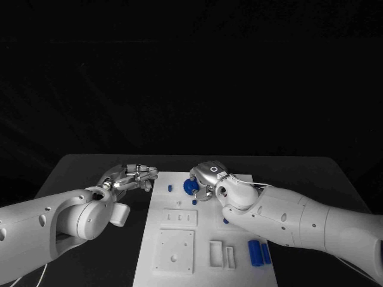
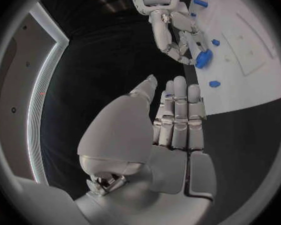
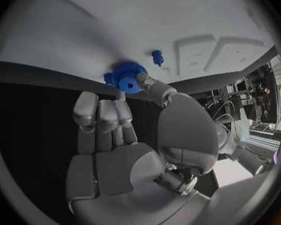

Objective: Assemble the parts on the task board

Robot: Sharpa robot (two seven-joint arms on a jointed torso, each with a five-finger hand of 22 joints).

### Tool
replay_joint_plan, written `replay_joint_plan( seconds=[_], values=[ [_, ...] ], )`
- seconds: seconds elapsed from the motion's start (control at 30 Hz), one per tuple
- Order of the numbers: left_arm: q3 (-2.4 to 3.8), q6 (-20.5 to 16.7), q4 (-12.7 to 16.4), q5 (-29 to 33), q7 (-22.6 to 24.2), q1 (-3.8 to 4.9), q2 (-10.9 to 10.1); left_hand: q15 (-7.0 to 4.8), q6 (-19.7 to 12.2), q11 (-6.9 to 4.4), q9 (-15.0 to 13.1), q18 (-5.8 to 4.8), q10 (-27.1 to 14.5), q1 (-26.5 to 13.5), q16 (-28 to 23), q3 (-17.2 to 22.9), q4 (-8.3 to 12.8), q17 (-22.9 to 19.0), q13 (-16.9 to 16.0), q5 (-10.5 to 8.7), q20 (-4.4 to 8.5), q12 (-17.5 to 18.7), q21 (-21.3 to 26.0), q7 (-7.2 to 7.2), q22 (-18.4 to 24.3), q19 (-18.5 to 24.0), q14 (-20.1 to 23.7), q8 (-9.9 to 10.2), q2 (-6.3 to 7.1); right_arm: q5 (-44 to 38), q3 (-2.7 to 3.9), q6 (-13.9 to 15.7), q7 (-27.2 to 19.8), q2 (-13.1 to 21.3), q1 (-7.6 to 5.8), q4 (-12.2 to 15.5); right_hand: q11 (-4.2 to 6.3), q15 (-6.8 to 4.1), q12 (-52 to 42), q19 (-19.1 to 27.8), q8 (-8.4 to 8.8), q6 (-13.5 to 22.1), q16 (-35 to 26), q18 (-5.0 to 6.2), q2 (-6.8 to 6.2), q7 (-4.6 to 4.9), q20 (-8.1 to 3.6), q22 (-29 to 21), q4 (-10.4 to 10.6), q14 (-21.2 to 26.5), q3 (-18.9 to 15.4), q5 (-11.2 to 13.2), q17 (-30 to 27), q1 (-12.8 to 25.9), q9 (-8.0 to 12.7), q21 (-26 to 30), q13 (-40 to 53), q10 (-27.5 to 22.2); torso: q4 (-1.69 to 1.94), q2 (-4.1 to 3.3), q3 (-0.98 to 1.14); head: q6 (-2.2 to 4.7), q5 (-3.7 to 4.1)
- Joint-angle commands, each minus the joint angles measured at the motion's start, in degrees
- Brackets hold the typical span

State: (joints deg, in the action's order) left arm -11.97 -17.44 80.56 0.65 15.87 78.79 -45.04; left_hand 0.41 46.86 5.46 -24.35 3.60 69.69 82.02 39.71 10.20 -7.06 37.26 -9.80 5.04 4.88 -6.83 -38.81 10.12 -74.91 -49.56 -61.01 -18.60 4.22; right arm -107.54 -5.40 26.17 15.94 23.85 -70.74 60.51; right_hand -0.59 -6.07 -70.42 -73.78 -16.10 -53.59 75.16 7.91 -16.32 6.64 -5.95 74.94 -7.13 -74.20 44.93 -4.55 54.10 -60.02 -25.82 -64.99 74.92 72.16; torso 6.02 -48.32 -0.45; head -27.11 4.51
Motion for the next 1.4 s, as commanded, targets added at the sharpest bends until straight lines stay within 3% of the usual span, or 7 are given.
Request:
replay_joint_plan(
  seconds=[0.03,0.17,0.83,1.13,1.23,1.4],
  values=[
    [0.04,0.35,0.06,0.10,0.22,0.04,0.13,0.01,0.42,0.30,-0.02,0.89,0.29,0.59,0.10,-0.03,-0.46,-0.05,-0.09,-0.20,0.35,0.23,-0.27,-0.09,-0.40,0.17,0.22,0.36,0.15,1.00,-0.07,-0.43,-0.31,-0.18,0.08,-0.08,-0.68,1.03,0.69,0.45,1.54,3.00,-0.26,7.09,-0.68,1.10,-0.26,0.76,-0.44,-0.28,-1.06,1.11,0.14,0.80,1.20,0.13,0.54,-1.31,0.03,0.01,0.02,0.03,0.02],
    [0.04,0.36,0.05,0.10,0.17,0.04,0.11,0.01,0.41,0.30,-0.02,0.89,0.29,0.58,0.10,-0.05,-0.49,-0.06,-0.10,-0.21,0.35,0.25,-0.28,-0.08,-0.40,0.17,0.22,0.37,0.16,1.75,-0.08,0.09,-0.61,-0.17,0.08,-0.08,-1.19,1.52,1.29,0.62,2.65,5.22,-0.32,7.09,-0.79,1.65,-0.33,0.78,-1.00,-0.20,-2.62,1.13,0.33,1.70,1.69,0.20,0.13,-2.22,0.04,0.01,0.02,0.02,0.02],
    [0.04,0.48,-0.12,0.10,0.18,0.04,0.21,0.02,0.40,0.31,-0.02,0.88,0.30,0.58,0.11,-0.12,-0.59,-0.08,-0.15,-0.21,0.35,0.32,-0.30,-0.07,-0.38,0.18,0.23,0.41,0.16,6.07,-0.09,0.10,-2.50,0.21,0.08,0.34,-1.22,1.56,0.94,0.60,2.07,4.66,-0.42,7.09,-0.65,1.68,-0.46,0.69,-0.23,-0.21,-3.36,-0.03,0.62,2.86,1.44,0.37,0.20,-2.18,0.09,0.01,-0.09,0.05,0.16],
    [0.04,0.44,-0.05,0.10,0.16,0.04,0.15,0.02,0.40,0.31,-0.03,0.88,0.31,0.55,0.12,-0.15,-0.66,-0.09,-0.17,-0.21,0.34,0.35,-0.31,-0.06,-0.37,0.18,0.23,0.43,0.14,8.73,-0.09,-3.87,-3.70,0.58,0.08,0.57,-0.43,0.80,0.54,0.43,0.99,3.07,-0.54,7.09,0.11,0.85,-0.42,0.70,2.45,-0.32,-2.92,-1.77,0.87,4.55,1.04,0.35,0.30,-1.87,0.00,0.02,-0.06,0.02,0.09],
    [0.04,0.43,-0.05,0.10,0.19,0.04,0.13,0.02,0.40,0.31,-0.03,0.88,0.31,0.55,0.12,-0.16,-0.68,-0.10,-0.17,-0.21,0.34,0.36,-0.31,-0.06,-0.36,0.19,0.24,0.43,0.14,9.15,-0.10,-4.34,-3.57,0.62,0.08,0.32,-0.44,0.80,0.49,0.46,1.07,3.31,-0.57,7.09,0.53,0.87,-0.40,0.73,4.41,-0.35,-2.76,-2.33,1.01,6.53,1.10,0.36,0.27,-1.87,-0.04,0.01,-0.03,0.02,0.15],
    [0.04,0.49,-0.05,0.10,0.18,0.04,0.16,0.02,0.41,0.31,-0.03,0.88,0.32,0.55,0.12,-0.17,-0.70,-0.10,-0.18,-0.20,0.34,0.37,-0.31,-0.06,-0.36,0.19,0.24,0.43,0.13,9.08,-0.10,-4.43,-3.19,0.79,0.08,0.17,-0.50,0.85,0.44,0.53,1.09,3.46,-0.61,7.09,0.59,0.94,-0.50,0.79,5.58,-0.34,-2.26,-2.60,1.15,7.85,1.14,0.34,0.26,-1.91,-0.04,0.01,-0.03,-0.01,0.17]
  ],
)
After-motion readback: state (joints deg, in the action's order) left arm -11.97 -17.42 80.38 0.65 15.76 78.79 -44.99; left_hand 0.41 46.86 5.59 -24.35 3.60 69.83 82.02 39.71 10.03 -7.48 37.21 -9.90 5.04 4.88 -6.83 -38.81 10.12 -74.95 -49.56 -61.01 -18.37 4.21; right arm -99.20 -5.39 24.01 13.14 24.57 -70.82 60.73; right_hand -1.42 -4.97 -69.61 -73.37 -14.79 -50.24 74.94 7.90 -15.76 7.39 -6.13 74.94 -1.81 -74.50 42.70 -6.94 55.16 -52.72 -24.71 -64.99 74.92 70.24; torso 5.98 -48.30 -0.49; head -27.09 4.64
